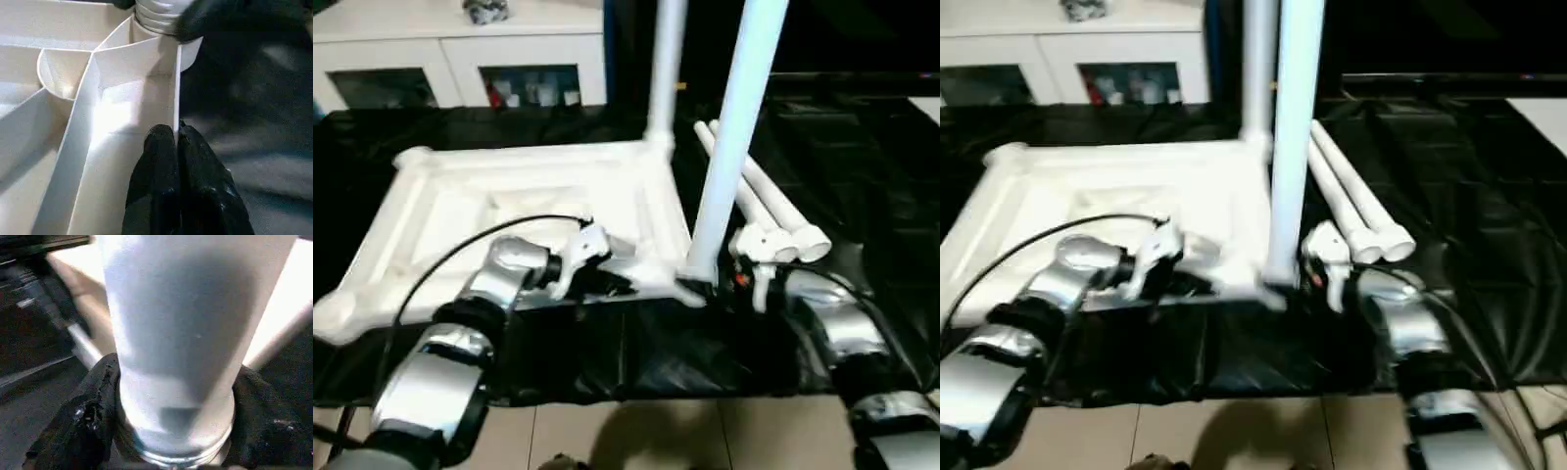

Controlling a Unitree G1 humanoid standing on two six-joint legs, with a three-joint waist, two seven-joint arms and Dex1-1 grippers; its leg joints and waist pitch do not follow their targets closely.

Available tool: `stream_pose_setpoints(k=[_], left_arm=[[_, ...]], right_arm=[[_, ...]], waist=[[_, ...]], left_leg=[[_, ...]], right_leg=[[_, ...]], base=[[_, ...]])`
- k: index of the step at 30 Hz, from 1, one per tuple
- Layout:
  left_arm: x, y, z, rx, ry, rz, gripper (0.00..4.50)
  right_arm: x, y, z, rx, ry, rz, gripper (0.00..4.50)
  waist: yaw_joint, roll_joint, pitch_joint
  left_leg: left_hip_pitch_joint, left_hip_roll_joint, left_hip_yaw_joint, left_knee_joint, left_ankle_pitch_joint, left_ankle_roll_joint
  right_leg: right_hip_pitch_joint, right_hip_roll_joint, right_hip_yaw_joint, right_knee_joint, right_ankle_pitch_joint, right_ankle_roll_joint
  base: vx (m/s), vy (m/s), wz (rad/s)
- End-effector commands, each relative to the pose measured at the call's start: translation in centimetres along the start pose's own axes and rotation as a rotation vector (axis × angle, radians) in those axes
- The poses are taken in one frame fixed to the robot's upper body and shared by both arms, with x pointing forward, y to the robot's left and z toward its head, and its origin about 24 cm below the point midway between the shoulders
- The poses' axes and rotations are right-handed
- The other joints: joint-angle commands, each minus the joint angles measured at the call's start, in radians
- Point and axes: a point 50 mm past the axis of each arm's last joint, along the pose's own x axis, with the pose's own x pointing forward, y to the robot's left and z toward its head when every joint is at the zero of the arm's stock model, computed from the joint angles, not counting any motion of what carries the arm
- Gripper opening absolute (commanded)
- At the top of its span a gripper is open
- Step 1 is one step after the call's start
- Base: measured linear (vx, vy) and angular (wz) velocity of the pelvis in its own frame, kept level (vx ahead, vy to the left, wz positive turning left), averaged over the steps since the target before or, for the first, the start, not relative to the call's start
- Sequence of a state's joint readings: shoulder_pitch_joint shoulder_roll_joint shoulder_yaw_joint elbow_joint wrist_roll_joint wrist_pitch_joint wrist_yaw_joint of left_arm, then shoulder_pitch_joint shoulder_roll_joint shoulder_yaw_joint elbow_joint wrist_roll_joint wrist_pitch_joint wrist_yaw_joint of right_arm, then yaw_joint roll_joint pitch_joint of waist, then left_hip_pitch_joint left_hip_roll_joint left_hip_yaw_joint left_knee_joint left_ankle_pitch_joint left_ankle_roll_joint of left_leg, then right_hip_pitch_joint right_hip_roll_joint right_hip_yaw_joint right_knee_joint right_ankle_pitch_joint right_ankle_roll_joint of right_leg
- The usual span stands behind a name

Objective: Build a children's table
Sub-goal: Rotate leg to tighten

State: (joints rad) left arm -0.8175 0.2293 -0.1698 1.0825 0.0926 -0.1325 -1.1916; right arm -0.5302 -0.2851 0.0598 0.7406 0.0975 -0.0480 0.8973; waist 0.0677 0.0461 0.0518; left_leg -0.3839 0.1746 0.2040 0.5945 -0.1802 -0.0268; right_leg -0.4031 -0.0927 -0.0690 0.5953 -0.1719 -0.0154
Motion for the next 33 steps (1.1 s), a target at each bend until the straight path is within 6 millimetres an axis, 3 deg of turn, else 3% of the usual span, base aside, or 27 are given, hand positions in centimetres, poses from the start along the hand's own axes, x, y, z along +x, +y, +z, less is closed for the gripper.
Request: stream_pose_setpoints(k=[1,2,3,4,6,11,12,15,18,19,22,23,24,25,26,28,33], left_arm=[[1.4,1.0,2.5,-0.032,-0.093,0.15,0.0],[1.4,1.0,2.5,-0.032,-0.093,0.15,0.0],[2.0,1.2,2.8,-0.078,-0.101,0.218,0.0],[2.7,1.3,3.2,-0.108,-0.108,0.289,0.0],[3.2,1.4,3.4,-0.128,-0.112,0.335,0.0],[4.2,1.0,3.6,-0.112,-0.097,0.359,0.0],[4.3,0.8,3.5,-0.076,-0.081,0.343,0.0],[4.3,0.6,3.3,-0.025,-0.058,0.303,0.0],[3.8,0.8,3.2,0.013,-0.049,0.309,0.0],[3.8,0.9,3.2,0.01,-0.047,0.318,0.0],[3.6,1.1,3.1,0.002,-0.045,0.348,0.0],[3.6,1.1,3.1,0.002,-0.045,0.348,0.0],[3.6,1.1,3.1,0.006,-0.046,0.353,0.0],[3.6,1.2,3.1,0.009,-0.045,0.363,0.0],[3.6,1.2,3.0,0.011,-0.045,0.367,0.0],[3.6,1.2,2.9,0.012,-0.047,0.373,0.0],[3.5,1.4,3.3,-0.014,-0.125,0.416,0.0]], right_arm=[[2.0,0.5,-1.6,0.079,0.082,-0.172,2.72],[2.0,0.5,-1.6,0.079,0.082,-0.172,2.72],[2.7,0.4,-1.7,0.11,0.088,-0.266,2.72],[3.5,0.4,-1.6,0.133,0.096,-0.358,2.72],[4.1,0.5,-1.6,0.146,0.103,-0.417,2.72],[5.1,0.9,-1.1,0.13,0.095,-0.459,2.72],[5.2,0.9,-0.8,0.124,0.072,-0.466,3.42],[5.3,0.7,-0.1,0.136,0.023,-0.469,3.54],[4.8,-0.2,0.9,0.022,-0.003,-0.527,3.83],[4.4,-0.7,1.1,0.04,-0.024,-0.558,3.92],[2.7,-2.1,1.6,0.07,-0.109,-0.664,4.15],[2.7,-2.1,1.6,0.07,-0.109,-0.664,4.15],[2.1,-2.4,1.2,0.125,-0.082,-0.662,4.15],[1.6,-2.3,1.1,0.135,-0.092,-0.637,4.15],[1.2,-2.0,0.9,0.125,-0.083,-0.598,4.15],[0.7,-1.6,0.7,0.117,-0.075,-0.556,4.15],[-1.0,0.5,0.1,0.095,-0.026,-0.417,4.15]], waist=[[-0.006,0.003,-0.066],[-0.016,-0.001,-0.066],[-0.017,0.003,-0.067],[-0.02,-0.002,-0.068],[-0.025,0.003,-0.069],[-0.016,0.003,-0.07],[-0.015,0.006,-0.07],[-0.017,0.008,-0.069],[-0.019,0.007,-0.069],[-0.021,0.0,-0.068],[-0.019,0.008,-0.069],[-0.017,0.006,-0.071],[-0.017,0.015,-0.072],[-0.017,0.01,-0.073],[-0.015,0.019,-0.073],[-0.013,0.013,-0.074],[-0.013,0.006,-0.069]], left_leg=[[0.025,0.059,-0.032,-0.078,-0.274,0.022],[0.025,0.059,-0.032,-0.079,-0.276,0.015],[0.026,0.058,-0.033,-0.078,-0.274,0.011],[0.024,0.055,-0.032,-0.076,-0.264,0.016],[0.023,0.054,-0.031,-0.075,-0.248,0.021],[0.017,0.051,-0.028,-0.07,-0.206,0.078],[0.018,0.051,-0.028,-0.07,-0.21,0.08],[0.018,0.053,-0.031,-0.074,-0.245,0.07],[0.019,0.053,-0.031,-0.075,-0.252,0.061],[0.018,0.053,-0.03,-0.076,-0.252,0.06],[0.02,0.053,-0.029,-0.073,-0.243,0.067],[0.019,0.054,-0.029,-0.072,-0.223,0.074],[0.018,0.053,-0.03,-0.072,-0.215,0.077],[0.018,0.054,-0.03,-0.07,-0.199,0.091],[0.018,0.054,-0.029,-0.069,-0.187,0.106],[0.014,0.053,-0.029,-0.066,-0.172,0.123],[0.01,0.052,-0.03,-0.07,-0.213,0.117]], right_leg=[[0.042,-0.068,0.041,-0.074,-0.276,-0.25],[0.039,-0.067,0.042,-0.076,-0.262,-0.254],[0.04,-0.067,0.042,-0.073,-0.254,-0.255],[0.043,-0.066,0.042,-0.074,-0.24,-0.255],[0.042,-0.065,0.042,-0.074,-0.214,-0.258],[0.049,-0.066,0.038,-0.077,-0.192,-0.244],[0.049,-0.066,0.038,-0.077,-0.195,-0.244],[0.047,-0.066,0.037,-0.08,-0.225,-0.238],[0.048,-0.066,0.038,-0.077,-0.212,-0.241],[0.047,-0.064,0.038,-0.077,-0.212,-0.242],[0.047,-0.067,0.04,-0.077,-0.213,-0.244],[0.048,-0.066,0.04,-0.074,-0.183,-0.244],[0.049,-0.066,0.039,-0.072,-0.17,-0.247],[0.053,-0.063,0.039,-0.069,-0.132,-0.249],[0.052,-0.061,0.038,-0.068,-0.1,-0.249],[0.058,-0.061,0.035,-0.064,-0.069,-0.252],[0.057,-0.063,0.035,-0.078,-0.184,-0.218]], base=[[0.0,0.0,0.0],[0.0,0.0,0.0],[0.0,0.0,0.0],[0.0,0.0,0.0],[0.0,0.0,0.0],[0.0,0.0,0.0],[0.0,0.0,0.0],[0.0,0.0,0.0],[0.0,0.0,0.0],[0.0,0.0,0.0],[0.0,0.0,0.0],[0.0,0.0,0.0],[0.0,0.0,0.0],[0.0,0.0,0.0],[0.0,0.0,0.0],[0.0,0.0,0.0],[0.0,0.0,0.0]])
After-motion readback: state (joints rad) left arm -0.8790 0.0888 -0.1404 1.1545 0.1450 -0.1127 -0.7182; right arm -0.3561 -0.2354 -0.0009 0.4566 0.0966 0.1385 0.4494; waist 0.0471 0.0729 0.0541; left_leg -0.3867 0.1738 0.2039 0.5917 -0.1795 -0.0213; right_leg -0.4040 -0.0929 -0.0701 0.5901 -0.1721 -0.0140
